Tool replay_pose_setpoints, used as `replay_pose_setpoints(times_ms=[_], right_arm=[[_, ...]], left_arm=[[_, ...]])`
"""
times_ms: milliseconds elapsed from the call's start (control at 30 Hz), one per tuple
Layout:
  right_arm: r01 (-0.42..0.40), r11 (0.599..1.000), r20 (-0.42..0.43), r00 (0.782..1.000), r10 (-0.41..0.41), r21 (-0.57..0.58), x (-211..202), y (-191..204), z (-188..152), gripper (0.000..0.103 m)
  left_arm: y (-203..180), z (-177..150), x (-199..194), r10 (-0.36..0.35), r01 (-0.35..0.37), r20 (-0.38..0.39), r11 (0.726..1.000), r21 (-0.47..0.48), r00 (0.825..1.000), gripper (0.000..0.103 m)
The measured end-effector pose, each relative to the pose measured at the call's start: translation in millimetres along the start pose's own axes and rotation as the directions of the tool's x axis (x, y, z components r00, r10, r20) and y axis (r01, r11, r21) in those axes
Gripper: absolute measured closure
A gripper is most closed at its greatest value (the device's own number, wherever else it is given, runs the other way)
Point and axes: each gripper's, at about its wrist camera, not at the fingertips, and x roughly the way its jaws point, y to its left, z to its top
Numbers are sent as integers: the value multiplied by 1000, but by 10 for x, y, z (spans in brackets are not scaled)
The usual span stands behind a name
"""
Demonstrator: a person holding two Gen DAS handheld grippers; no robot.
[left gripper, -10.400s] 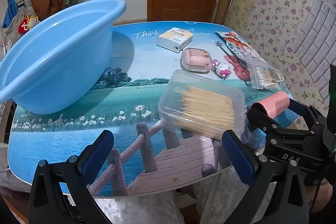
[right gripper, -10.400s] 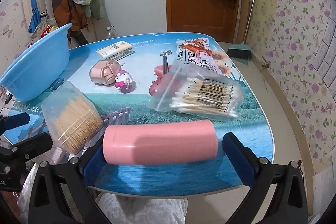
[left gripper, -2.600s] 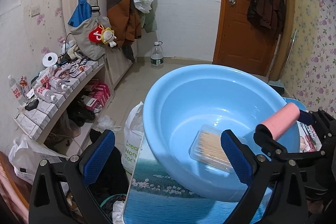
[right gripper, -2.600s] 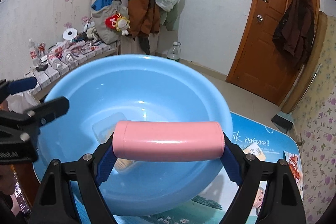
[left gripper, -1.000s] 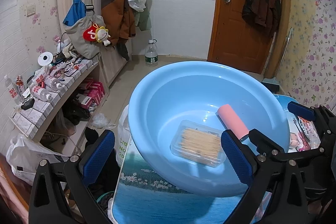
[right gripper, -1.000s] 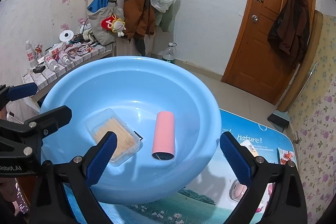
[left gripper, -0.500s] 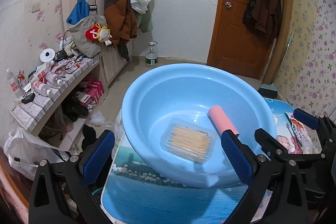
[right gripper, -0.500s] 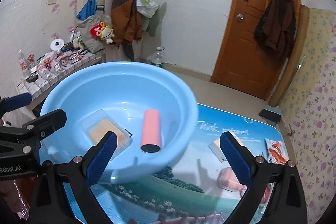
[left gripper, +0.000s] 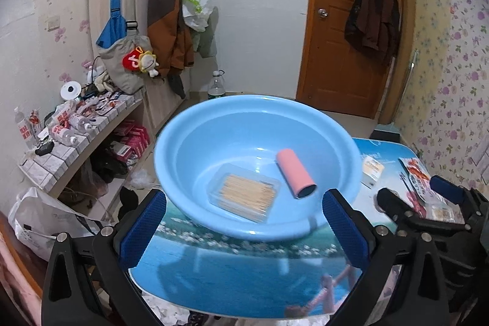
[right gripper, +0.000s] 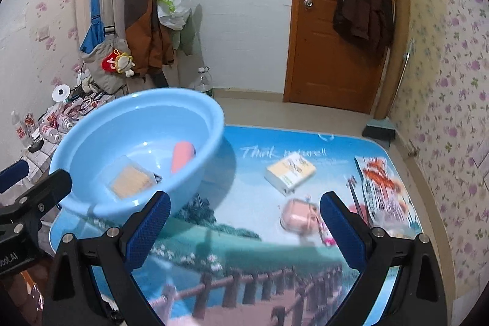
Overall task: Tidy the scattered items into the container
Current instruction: 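Withdraw both grippers from the basin toward the remaining items on the mat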
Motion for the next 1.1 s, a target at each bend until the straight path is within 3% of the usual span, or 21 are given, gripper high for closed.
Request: replay_pose_setpoints(times_ms=[233, 467, 767, 1100], right_arm=[[-34, 999, -10, 999, 34, 40, -204, -127, -100, 4], [-55, 997, 11, 998, 55, 49, -459, -18, -129, 4], [-105, 994, 23, 994, 105, 8, -587, 167, -173, 4], [-87, 996, 36, 995, 88, -23, -648, 310, -121, 4]], left_arm=[[-165, -108, -144, 6, -6, -8, 1000, 23, 1000, 0], [25, -208, -352, 11, -11, 15, 1000, -17, 1000, 0], [128, -249, -590, 48, -48, 29, 999, 1, 998, 0], [228, -228, -629, 53, -52, 28, 998, -25, 998, 0]])
